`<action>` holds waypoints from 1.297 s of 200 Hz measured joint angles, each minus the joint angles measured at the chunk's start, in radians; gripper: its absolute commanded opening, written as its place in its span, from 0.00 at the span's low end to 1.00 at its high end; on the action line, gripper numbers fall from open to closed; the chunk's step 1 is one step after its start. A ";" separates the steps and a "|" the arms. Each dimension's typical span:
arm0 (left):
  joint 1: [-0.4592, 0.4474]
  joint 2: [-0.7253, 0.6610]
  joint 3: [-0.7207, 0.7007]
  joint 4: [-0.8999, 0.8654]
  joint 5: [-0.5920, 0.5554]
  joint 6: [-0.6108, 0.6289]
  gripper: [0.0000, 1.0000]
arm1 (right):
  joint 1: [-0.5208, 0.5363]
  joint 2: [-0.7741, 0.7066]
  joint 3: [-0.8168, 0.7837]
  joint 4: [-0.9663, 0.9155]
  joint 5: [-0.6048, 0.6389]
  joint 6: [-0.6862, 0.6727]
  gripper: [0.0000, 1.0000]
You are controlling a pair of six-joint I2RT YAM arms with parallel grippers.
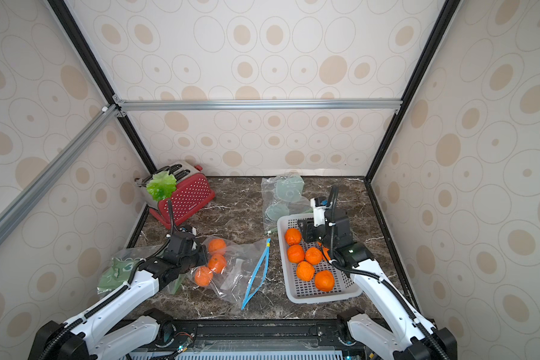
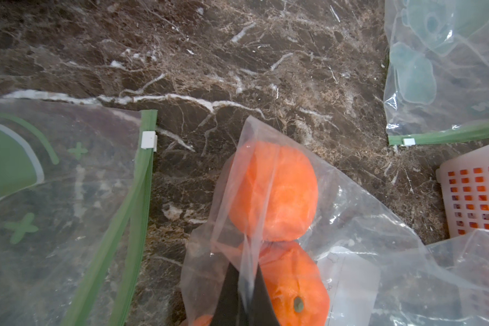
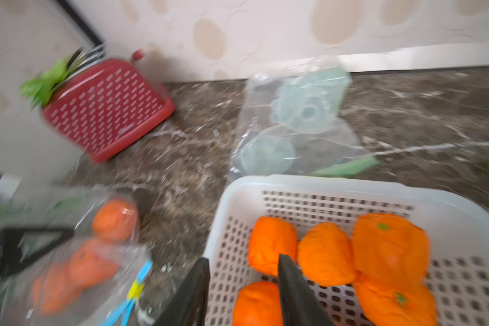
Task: Open the zip-top bag and take out the orange
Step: Place the orange in the basket, then pick up the orange from the zipper food storage bag.
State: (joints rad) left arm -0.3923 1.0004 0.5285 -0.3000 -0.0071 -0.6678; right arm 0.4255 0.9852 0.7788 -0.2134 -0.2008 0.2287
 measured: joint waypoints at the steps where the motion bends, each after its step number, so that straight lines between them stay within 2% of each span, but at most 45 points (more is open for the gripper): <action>1: 0.000 0.000 0.000 0.000 0.000 0.000 0.00 | 0.011 0.000 -0.001 -0.003 -0.006 -0.004 0.37; 18: 0.000 0.017 0.000 0.007 0.000 0.002 0.00 | 0.155 0.000 -0.015 -0.032 -0.055 -0.056 0.34; 35: 0.000 0.031 0.000 0.011 0.001 0.002 0.00 | 0.261 0.009 -0.023 -0.055 -0.105 -0.103 0.25; 53: 0.000 0.036 0.000 0.018 0.001 0.002 0.00 | 0.314 0.036 -0.023 -0.071 -0.121 -0.141 0.20; 91: 0.000 0.046 0.000 0.031 0.002 0.002 0.00 | 0.405 0.132 -0.021 -0.119 -0.144 -0.209 0.20; 142: 0.000 0.046 0.000 0.036 0.006 0.002 0.00 | 0.455 0.217 -0.020 -0.092 -0.160 -0.245 0.27; 161: 0.000 0.047 0.000 0.039 0.013 0.002 0.00 | 0.458 0.251 -0.020 -0.017 -0.166 -0.240 0.30; 174: 0.001 0.052 0.000 0.050 0.026 0.000 0.00 | 0.462 0.285 -0.024 0.050 -0.166 -0.237 0.38; 204: 0.003 0.090 -0.005 0.085 0.054 -0.007 0.00 | 0.476 0.378 -0.056 0.228 -0.162 -0.237 0.46; 259: 0.005 0.142 -0.036 0.150 0.110 -0.032 0.00 | 0.517 0.557 -0.057 0.415 -0.164 -0.291 0.58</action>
State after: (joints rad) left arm -0.3878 1.1423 0.4923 -0.1497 0.1028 -0.7002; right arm 0.9424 1.5421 0.7216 0.2016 -0.3649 -0.0628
